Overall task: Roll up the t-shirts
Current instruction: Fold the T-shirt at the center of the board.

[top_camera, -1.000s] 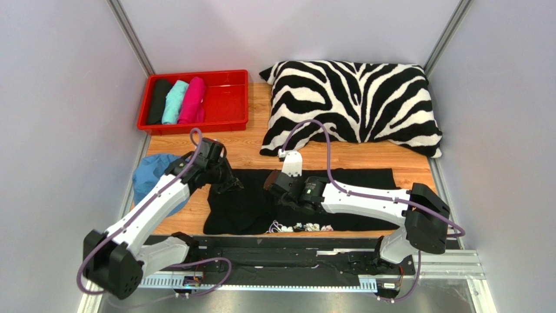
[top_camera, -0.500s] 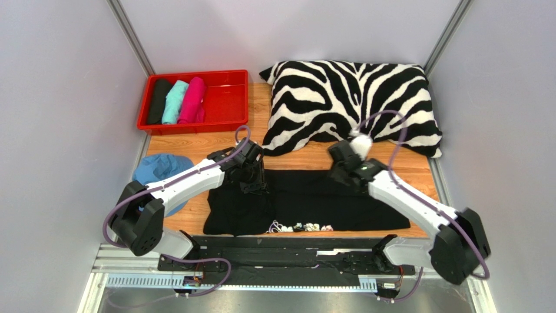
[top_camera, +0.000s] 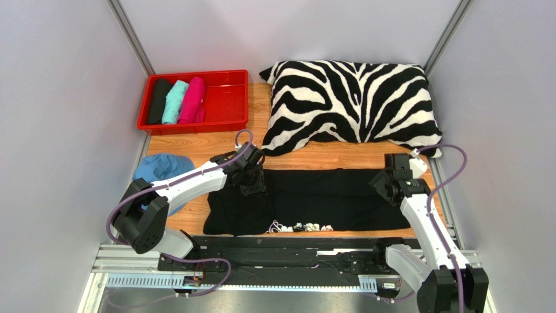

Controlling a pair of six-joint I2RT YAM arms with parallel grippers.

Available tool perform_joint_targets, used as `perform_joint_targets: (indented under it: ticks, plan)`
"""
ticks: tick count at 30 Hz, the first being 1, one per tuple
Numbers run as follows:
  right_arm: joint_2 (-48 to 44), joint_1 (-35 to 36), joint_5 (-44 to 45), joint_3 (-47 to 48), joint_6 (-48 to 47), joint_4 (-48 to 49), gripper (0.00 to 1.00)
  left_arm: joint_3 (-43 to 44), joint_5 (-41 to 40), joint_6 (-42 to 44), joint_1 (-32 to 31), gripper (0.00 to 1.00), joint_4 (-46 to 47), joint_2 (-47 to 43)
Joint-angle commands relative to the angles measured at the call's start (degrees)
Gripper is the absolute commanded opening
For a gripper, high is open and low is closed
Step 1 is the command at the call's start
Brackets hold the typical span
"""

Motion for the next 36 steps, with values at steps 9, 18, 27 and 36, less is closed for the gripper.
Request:
perform_joint_targets:
  ticks: [9, 18, 27, 36]
  plan:
    - [-1.18, -5.13, -1.85, -3.81, 7.09, -2.25, 0.59, 7.5, -6.44, 6.38, -5.52, 0.39, -2.19, 6.36]
    - [-0.65, -7.5, -2.2, -5.39, 7.18, 0.65, 0.58, 10.41, -6.08, 7.87, -7.01, 0.37, -2.9, 10.84]
    - [0.76, -9.88, -3.7, -7.32, 6.39, 3.99, 0.57, 9.71, -5.12, 7.35, -7.72, 0.27, -1.76, 12.6]
    - [1.02, -11.37, -5.1, -6.1, 6.13, 4.7, 0.55, 7.68, -3.8, 7.35, -7.63, 0.01, -0.52, 9.53]
